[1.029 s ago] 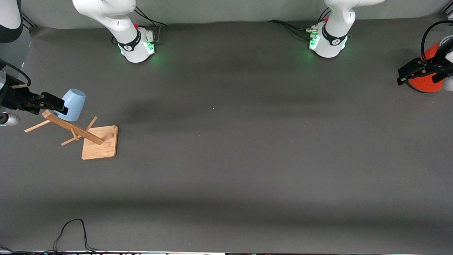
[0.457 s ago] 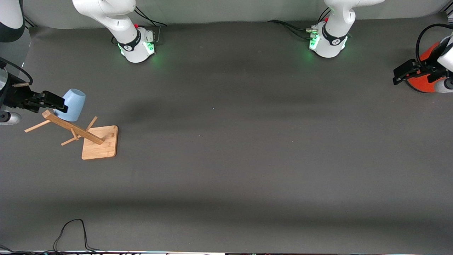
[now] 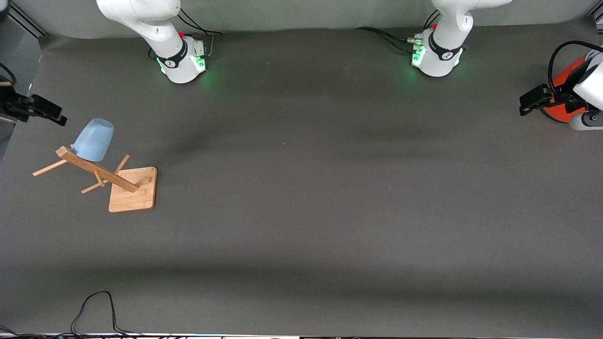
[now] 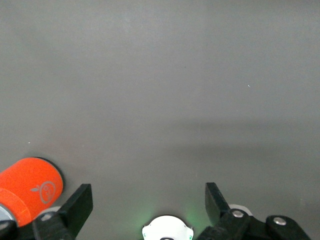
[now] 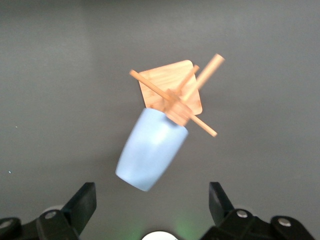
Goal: Rotate and upright cup with both arms
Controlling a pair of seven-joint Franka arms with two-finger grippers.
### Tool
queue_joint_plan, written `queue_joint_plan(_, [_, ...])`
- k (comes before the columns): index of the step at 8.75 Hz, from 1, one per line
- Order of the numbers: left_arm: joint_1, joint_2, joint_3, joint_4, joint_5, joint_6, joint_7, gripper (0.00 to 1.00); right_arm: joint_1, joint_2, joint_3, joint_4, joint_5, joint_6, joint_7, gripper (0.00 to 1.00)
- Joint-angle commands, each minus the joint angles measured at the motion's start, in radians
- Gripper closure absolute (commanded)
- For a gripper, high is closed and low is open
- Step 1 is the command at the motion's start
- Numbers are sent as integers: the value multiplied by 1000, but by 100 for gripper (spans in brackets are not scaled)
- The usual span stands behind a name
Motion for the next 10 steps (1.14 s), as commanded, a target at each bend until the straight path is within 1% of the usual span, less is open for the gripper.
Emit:
queue_joint_plan(1, [-8,39,3,29,17,-36,-4,0,5,10,-56,-25,19,19,62,0])
queue_joint_plan(2, [-8,66,3,30,18,-62,-2,0,8,13,-53,-25,30,20,223,0])
queue_joint_plan(3, [-7,92,4,30,20,-65,-1,0,8,21,-50,-23,44,22,287,0])
queue_joint_plan(4, [-8,128,4,29,20,-73,-4,0,9,24,-50,-25,80,22,312,0])
queue_joint_plan(5, [-7,174,6,30,24,-79,-1,0,9,25,-50,-26,94,29,408,0])
queue_joint_plan(6, [-5,229,7,30,29,-79,2,0,18,24,-47,-32,93,31,417,0])
queue_joint_plan(7, [-3,261,12,33,28,-77,2,0,31,22,-48,-63,94,54,421,0])
queue_joint_plan(10, [-19,318,11,50,35,-61,-4,0,32,-25,-48,-257,94,231,431,0])
